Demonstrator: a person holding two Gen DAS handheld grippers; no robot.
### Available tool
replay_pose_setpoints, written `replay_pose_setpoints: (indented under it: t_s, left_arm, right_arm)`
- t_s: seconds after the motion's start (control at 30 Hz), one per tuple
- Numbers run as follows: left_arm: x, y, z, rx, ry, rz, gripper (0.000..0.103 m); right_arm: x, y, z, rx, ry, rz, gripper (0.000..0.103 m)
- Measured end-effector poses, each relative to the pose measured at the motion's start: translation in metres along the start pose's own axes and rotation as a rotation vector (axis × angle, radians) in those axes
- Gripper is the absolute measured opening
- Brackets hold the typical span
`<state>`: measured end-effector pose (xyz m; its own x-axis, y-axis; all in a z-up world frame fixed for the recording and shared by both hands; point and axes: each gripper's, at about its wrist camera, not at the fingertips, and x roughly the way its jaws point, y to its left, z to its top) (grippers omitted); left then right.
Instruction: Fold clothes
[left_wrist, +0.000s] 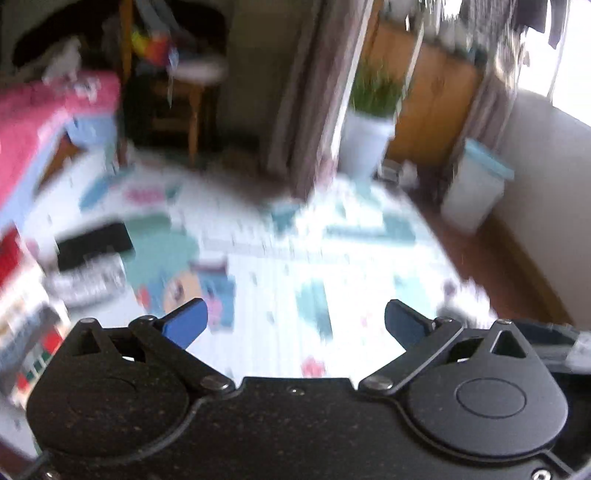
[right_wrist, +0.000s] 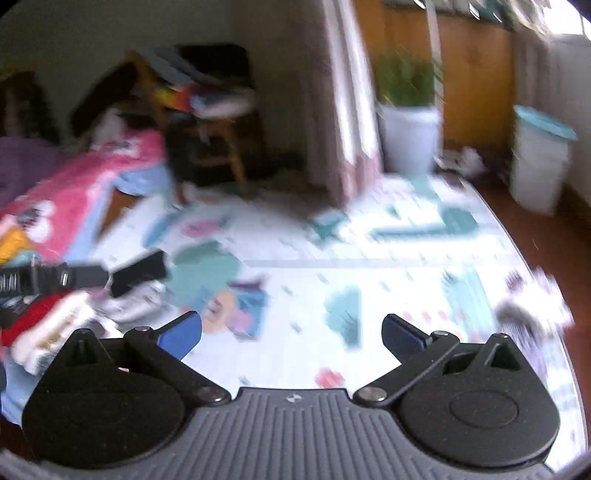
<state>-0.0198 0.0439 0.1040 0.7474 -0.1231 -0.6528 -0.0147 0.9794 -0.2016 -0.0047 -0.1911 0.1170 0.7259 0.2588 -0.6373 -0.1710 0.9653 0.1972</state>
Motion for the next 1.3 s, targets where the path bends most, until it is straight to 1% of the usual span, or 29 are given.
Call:
replay_pose_setpoints:
  t_s: [0.07, 0.1, 0.17, 0.27, 0.37, 0.47, 0.53, 0.67, 0.77, 0.9, 1.03, 1.17, 1.3]
  left_arm:
    - [0.024, -0.006, -0.019, 0.0, 0.08, 0.015, 0.103]
    - [0.034, -0.01, -0.026, 0.006, 0.107, 0.023, 0.103]
    - [0.045, -0.021, -0.033, 0.038, 0.124, 0.038, 0.103]
    - [0.06, -0.035, -0.038, 0.088, 0.146, 0.062, 0.103]
    - [0.073, -0.04, -0.042, 0.13, 0.147, 0.105, 0.103]
    - [0.084, -0.044, -0.048, 0.141, 0.195, 0.111, 0.103]
    - [0.084, -0.051, -0.056, 0.155, 0.211, 0.105, 0.103]
    - [0.085, -0.058, -0.073, 0.185, 0.238, 0.11, 0.103]
    - [0.086, -0.053, -0.081, 0.171, 0.264, 0.123, 0.103]
    - [0.082, -0.045, -0.086, 0.161, 0.255, 0.144, 0.103]
    - [0.078, -0.039, -0.088, 0.169, 0.241, 0.164, 0.103]
    - [0.075, -0.031, -0.09, 0.156, 0.249, 0.154, 0.103]
    - [0.071, -0.026, -0.09, 0.157, 0.238, 0.149, 0.103]
  right_arm:
    - [0.02, -0.021, -0.019, 0.062, 0.065, -0.012, 0.103]
    - [0.03, -0.027, -0.025, 0.095, 0.107, -0.004, 0.103]
    - [0.047, -0.028, -0.035, 0.121, 0.17, 0.02, 0.103]
    - [0.054, -0.026, -0.047, 0.084, 0.183, 0.01, 0.103]
    - [0.059, -0.027, -0.053, 0.091, 0.186, -0.011, 0.103]
    - [0.061, -0.035, -0.056, 0.104, 0.196, -0.045, 0.103]
    - [0.062, -0.041, -0.06, 0.097, 0.206, -0.067, 0.103]
    - [0.065, -0.044, -0.069, 0.09, 0.237, -0.084, 0.103]
    - [0.066, -0.041, -0.076, 0.104, 0.267, -0.077, 0.103]
    - [0.068, -0.034, -0.084, 0.117, 0.303, -0.061, 0.103]
    - [0.07, -0.025, -0.087, 0.115, 0.311, -0.056, 0.103]
    - [0.072, -0.019, -0.087, 0.107, 0.312, -0.056, 0.103]
    - [0.074, -0.014, -0.086, 0.095, 0.317, -0.05, 0.103]
